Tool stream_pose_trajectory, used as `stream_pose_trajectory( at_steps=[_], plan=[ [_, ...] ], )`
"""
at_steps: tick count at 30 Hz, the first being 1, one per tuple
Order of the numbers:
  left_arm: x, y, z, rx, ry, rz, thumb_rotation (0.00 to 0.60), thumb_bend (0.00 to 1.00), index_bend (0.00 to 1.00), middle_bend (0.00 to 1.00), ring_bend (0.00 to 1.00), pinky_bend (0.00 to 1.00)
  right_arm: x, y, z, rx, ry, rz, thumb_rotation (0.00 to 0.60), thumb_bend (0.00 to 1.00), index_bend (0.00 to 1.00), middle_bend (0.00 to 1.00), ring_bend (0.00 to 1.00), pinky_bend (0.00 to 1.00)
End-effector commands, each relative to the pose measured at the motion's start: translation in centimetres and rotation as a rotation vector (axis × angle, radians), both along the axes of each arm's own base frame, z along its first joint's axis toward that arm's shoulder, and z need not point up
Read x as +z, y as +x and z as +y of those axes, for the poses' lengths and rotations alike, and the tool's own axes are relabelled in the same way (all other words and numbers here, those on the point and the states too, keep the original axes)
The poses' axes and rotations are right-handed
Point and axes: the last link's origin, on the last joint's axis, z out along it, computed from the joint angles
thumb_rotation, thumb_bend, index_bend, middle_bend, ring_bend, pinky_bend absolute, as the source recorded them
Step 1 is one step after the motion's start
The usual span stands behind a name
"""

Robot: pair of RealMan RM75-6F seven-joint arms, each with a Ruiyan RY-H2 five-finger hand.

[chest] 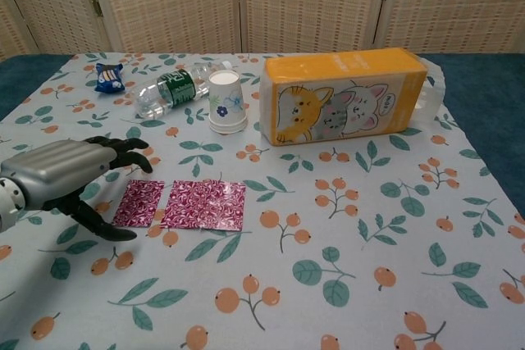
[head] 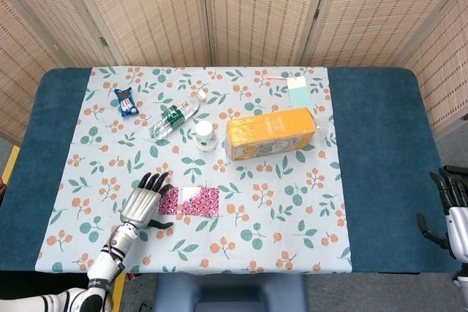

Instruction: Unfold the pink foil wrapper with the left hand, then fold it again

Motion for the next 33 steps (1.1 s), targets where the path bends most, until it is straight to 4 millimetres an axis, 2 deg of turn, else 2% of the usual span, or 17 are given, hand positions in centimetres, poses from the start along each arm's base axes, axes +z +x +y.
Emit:
stream_pose_trajectory(
  at_steps=[1, 12, 20, 33],
  plan=[
    [0.2, 0.0, 0.4, 0.021, -0.003, -0.011, 0.462, 0.13, 0.21, 0.00, 0.00, 0.00, 0.0, 0.0, 0.0, -0.001, 0.000, -0.001, 0.600, 0.45, 0.00, 0.05, 0.00, 0.00],
    [0.0, 0.1, 1.3, 0.062, -0.015, -0.034, 0.462, 0.21, 0.30, 0.00, 0.00, 0.00, 0.1, -0.3, 0.1, -0.006, -0.001, -0.003, 0.600, 0.45, 0.00, 0.05, 0.00, 0.00],
    [-0.4, 0.2, 1.7, 0.073, -0.005, -0.018, 0.465, 0.24, 0.30, 0.00, 0.00, 0.00, 0.2, -0.6, 0.1, -0.010, -0.003, -0.005, 0.600, 0.45, 0.00, 0.05, 0.00, 0.00],
    [-0.5, 0.2, 1.4, 0.079, -0.041, 0.021, 0.367, 0.23, 0.22, 0.00, 0.00, 0.00, 0.1, -0.8, 0.0, -0.014, 0.000, -0.007, 0.600, 0.45, 0.00, 0.05, 0.00, 0.00]
  ],
)
